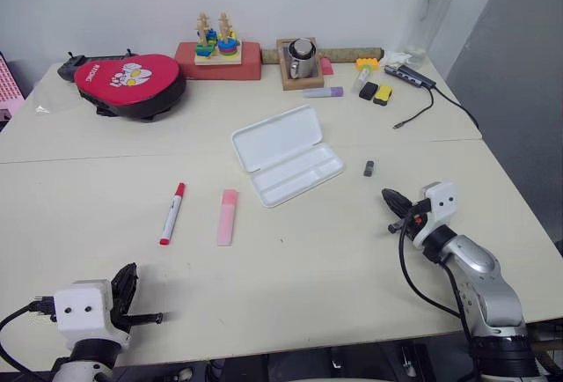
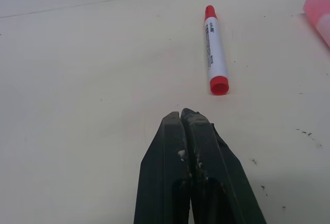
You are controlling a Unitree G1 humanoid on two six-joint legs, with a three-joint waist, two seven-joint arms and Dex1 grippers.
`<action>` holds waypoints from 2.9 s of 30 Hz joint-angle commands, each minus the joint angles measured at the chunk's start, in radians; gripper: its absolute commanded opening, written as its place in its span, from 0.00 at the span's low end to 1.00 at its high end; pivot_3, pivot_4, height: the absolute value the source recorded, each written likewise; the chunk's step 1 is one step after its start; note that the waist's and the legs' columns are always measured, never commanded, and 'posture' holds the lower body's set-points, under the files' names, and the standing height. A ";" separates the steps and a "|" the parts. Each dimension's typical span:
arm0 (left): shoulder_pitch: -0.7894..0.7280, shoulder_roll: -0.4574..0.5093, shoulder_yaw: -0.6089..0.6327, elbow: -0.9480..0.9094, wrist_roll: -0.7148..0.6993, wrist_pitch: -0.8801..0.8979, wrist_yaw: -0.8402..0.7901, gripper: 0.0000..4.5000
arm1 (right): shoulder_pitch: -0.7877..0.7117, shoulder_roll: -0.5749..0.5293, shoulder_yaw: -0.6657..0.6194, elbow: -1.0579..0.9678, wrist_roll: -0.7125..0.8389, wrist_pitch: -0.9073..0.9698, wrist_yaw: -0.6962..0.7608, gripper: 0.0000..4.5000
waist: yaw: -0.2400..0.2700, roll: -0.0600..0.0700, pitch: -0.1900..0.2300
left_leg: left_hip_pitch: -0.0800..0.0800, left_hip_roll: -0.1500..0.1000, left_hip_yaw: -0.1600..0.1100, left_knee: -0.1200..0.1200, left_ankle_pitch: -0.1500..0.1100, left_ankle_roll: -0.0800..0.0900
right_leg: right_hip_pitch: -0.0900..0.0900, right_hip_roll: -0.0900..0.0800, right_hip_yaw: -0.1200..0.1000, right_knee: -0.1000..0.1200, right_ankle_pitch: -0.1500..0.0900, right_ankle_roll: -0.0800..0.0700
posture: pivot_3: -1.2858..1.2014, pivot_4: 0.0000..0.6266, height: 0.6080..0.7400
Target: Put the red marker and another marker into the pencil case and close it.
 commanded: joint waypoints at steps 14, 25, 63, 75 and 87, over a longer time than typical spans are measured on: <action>-0.008 0.007 -0.002 0.002 0.009 -0.008 -0.001 0.02 | -0.010 -0.005 -0.008 -0.028 0.010 0.002 0.000 0.00 | 0.000 0.000 0.000 | 0.000 0.000 0.000 0.000 0.000 0.000 | 0.000 0.000 0.000 0.000 0.000 0.000 | 0.52 0.24 1.00; -0.012 0.004 -0.005 0.006 0.010 -0.006 0.002 0.02 | -0.018 -0.009 -0.014 -0.040 0.033 0.074 0.000 0.00 | 0.000 0.000 0.000 | 0.000 0.000 0.000 0.000 0.000 0.000 | 0.000 0.000 0.000 0.000 0.000 0.000 | 0.52 0.24 1.00; -0.013 0.183 0.133 -0.118 -0.294 0.262 -0.134 0.82 | -0.116 -0.178 -0.004 -0.088 0.134 0.270 0.191 0.68 | 0.000 0.000 0.000 | 0.000 0.000 0.000 0.000 0.000 0.000 | 0.000 0.000 0.000 0.000 0.000 0.000 | 0.52 0.24 1.00; -0.022 0.246 0.154 -0.166 -0.357 0.351 -0.157 1.00 | -0.209 -0.270 0.098 -0.025 0.054 0.161 0.350 0.99 | 0.000 0.000 0.000 | 0.000 0.000 0.000 0.000 0.000 0.000 | 0.000 0.000 0.000 0.000 0.000 0.000 | 0.52 0.24 1.00; -0.032 0.464 0.227 -0.229 -0.502 0.495 -0.291 1.00 | -0.615 -0.189 0.302 0.365 -0.075 -0.040 0.581 0.99 | -0.018 0.000 0.001 | 0.000 0.001 0.000 0.000 0.000 0.000 | 0.000 0.000 0.000 0.001 0.000 0.000 | 0.52 0.24 1.00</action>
